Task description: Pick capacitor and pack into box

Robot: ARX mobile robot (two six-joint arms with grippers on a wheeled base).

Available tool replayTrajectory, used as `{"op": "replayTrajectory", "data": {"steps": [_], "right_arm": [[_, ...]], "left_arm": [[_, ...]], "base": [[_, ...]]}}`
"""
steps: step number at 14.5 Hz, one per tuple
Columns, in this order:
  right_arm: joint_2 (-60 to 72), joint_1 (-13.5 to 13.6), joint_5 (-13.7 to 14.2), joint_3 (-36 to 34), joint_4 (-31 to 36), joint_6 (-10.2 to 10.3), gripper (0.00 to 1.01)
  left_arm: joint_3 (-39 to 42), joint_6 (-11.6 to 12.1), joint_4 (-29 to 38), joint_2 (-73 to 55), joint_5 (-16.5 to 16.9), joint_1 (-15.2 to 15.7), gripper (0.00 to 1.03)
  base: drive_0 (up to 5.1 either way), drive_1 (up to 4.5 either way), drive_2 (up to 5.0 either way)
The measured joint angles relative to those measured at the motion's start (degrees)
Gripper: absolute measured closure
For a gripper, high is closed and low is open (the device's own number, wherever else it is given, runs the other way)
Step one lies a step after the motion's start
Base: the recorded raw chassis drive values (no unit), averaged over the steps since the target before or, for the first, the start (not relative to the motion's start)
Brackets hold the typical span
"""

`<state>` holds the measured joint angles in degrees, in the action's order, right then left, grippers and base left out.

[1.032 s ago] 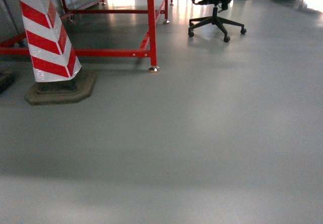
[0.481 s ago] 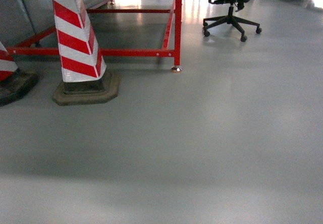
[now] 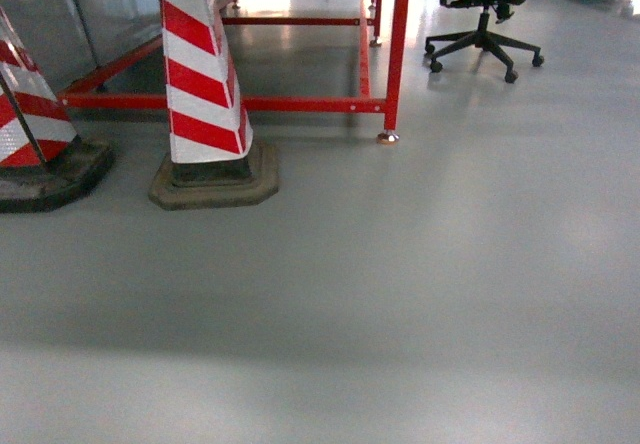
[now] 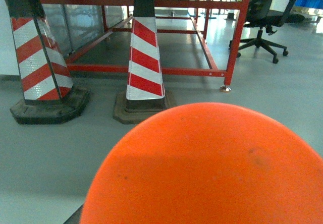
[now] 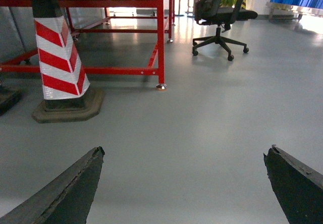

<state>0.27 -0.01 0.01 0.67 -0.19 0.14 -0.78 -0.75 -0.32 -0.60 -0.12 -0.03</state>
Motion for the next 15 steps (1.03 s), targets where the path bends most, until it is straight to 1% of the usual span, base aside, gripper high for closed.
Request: {"op": "replayTrajectory", "data": {"steps": [13, 15], "right_arm": [[0.0, 0.0, 0.0, 0.0, -0.3, 0.0, 0.03], [0.0, 0.0, -0.1, 0.0, -0.2, 0.0, 0.03]], "left_arm": [[0.0, 0.0, -0.1, 0.0, 0.1, 0.0, 0.6], [0.0, 0.0, 0.0, 0.0, -0.1, 0.0, 0.6]], "base": [[-5.0, 2.47, 2.5], [-1.4, 0.68, 0.7]]}}
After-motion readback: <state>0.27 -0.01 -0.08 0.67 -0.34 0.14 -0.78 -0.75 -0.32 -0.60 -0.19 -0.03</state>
